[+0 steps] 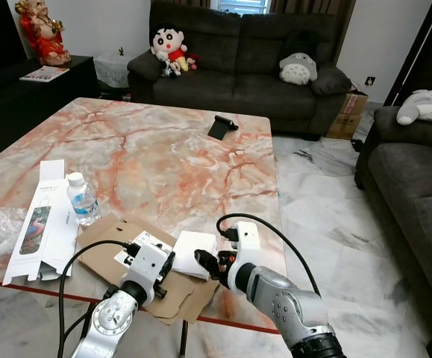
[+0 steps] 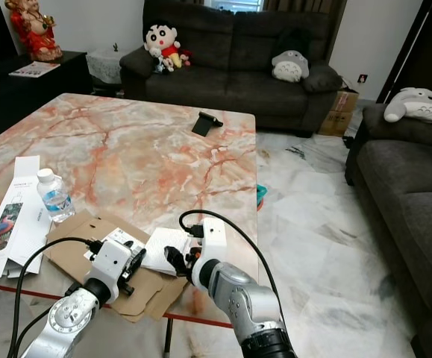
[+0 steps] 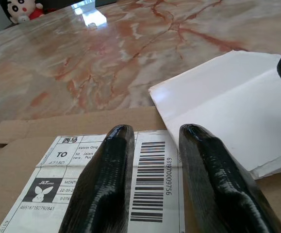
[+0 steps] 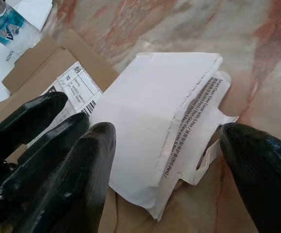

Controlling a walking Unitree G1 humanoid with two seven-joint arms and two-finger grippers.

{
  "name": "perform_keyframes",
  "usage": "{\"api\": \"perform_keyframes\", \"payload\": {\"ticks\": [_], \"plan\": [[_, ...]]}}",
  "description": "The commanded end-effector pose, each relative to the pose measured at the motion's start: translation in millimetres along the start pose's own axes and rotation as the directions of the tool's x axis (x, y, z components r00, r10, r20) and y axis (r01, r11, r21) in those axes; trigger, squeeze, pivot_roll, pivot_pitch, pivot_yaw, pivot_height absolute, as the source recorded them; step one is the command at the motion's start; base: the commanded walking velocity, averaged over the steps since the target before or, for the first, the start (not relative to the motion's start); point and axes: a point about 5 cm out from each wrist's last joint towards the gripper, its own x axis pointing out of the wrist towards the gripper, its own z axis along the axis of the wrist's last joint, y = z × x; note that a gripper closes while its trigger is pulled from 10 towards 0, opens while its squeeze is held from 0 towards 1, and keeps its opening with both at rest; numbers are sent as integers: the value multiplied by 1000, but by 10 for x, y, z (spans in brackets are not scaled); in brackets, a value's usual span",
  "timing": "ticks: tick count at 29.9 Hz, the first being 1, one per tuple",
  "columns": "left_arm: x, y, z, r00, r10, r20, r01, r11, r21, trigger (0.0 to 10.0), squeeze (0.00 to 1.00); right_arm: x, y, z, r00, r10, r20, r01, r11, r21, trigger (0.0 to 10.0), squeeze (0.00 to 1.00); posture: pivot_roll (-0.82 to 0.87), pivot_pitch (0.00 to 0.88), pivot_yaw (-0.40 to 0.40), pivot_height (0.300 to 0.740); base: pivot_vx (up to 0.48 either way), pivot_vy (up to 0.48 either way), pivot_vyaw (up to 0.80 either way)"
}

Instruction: Picking trash to rubbish bin

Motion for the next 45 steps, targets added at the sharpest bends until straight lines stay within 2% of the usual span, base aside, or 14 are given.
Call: {"api": "perform_keyframes", "payload": {"ticks": [1, 6, 9, 13, 18, 28, 45], "plan": [[2, -39, -7, 1000, -27, -14, 27, 999, 22, 10000, 0, -1, -19, -58, 1000, -15, -10, 15, 1000, -1, 10000, 0, 176, 0, -72, 740, 0, 0, 0], [-1, -40, -11, 1000, -26, -16, 26, 999, 21, 10000, 0, -7, -59, -29, 999, -47, 26, 47, 999, 8, 10000, 0, 176, 0, -72, 740, 0, 0, 0], [-9, -45, -11, 1000, -27, -15, 27, 999, 19, 10000, 0, -33, -160, 55, 989, -120, 82, 117, 992, 46, 10000, 0, 175, 1, -72, 740, 0, 0, 0], [-11, -53, -15, 999, -30, -16, 30, 999, 18, 10000, 0, -64, -244, 134, 978, -166, 129, 156, 984, 82, 10000, 0, 175, 1, -72, 740, 0, 0, 0], [-10, -55, -18, 999, -32, -17, 32, 999, 16, 10000, 0, -70, -271, 98, 983, -157, 94, 152, 987, 59, 10000, 0, 175, 1, -72, 740, 0, 0, 0], [-14, -55, -17, 999, -29, -15, 30, 999, 17, 10000, 0, -21, -90, -13, 997, -59, 46, 55, 995, 88, 10000, 0, 175, 1, -72, 740, 0, 0, 0], [-10, -50, -12, 1000, -26, -14, 26, 1000, 17, 10000, 0, -1, -2, -96, 1000, -11, -14, 11, 998, 58, 10000, 0, 178, 4, -75, 740, 0, 0, 0]]}}
